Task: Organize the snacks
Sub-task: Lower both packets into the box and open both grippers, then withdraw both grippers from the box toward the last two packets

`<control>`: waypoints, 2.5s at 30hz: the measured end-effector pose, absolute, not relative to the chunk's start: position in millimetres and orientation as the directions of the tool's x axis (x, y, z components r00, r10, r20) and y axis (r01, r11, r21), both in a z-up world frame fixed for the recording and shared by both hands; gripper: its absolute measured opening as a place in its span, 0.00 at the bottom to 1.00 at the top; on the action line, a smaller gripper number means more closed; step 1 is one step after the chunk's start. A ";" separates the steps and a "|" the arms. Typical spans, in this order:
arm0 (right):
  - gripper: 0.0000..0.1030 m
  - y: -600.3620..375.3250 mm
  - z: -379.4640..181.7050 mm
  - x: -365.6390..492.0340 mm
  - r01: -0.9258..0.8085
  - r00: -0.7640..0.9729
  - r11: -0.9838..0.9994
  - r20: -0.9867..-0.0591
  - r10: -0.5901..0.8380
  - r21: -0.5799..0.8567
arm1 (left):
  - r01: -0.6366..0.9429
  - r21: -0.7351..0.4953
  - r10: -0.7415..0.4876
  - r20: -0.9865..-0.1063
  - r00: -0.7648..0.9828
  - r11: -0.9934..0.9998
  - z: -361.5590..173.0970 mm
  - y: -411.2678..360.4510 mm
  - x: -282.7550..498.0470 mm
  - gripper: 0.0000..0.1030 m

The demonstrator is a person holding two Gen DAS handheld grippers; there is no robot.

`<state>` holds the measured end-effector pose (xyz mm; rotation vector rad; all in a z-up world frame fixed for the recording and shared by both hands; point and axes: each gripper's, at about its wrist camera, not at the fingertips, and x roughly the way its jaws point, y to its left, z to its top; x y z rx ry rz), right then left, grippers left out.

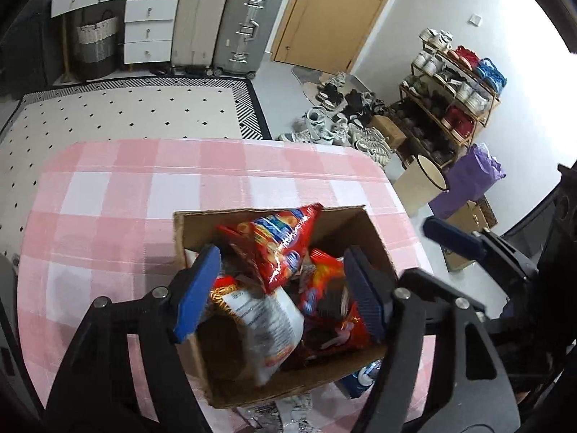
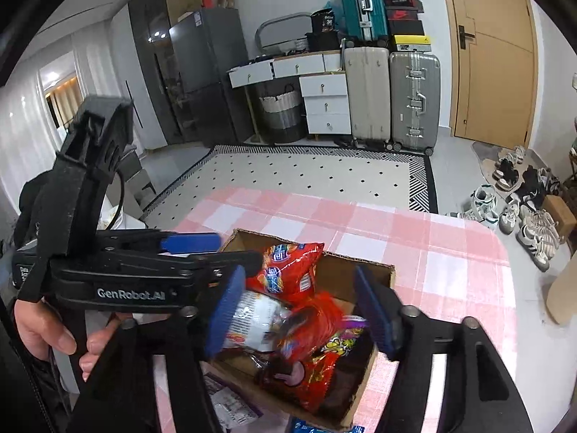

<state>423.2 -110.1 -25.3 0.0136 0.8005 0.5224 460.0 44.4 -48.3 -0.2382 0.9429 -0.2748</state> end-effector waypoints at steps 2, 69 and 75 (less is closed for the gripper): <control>0.70 -114.9 -23.2 418.5 -0.438 0.587 0.874 -0.669 0.456 0.211 | 0.102 -0.312 -0.313 -0.764 0.565 0.945 -49.5 52.9 457.2 0.68; 0.98 -188.7 -19.5 202.0 -0.333 0.712 0.917 -0.580 0.397 0.219 | 0.038 -0.214 -0.181 -0.704 0.687 0.976 -54.5 39.4 224.6 0.99; 0.98 -190.2 -36.8 204.9 -0.320 0.699 0.914 -0.590 0.404 0.248 | 0.042 -0.214 -0.191 -0.743 0.642 0.976 -89.2 35.5 231.9 0.99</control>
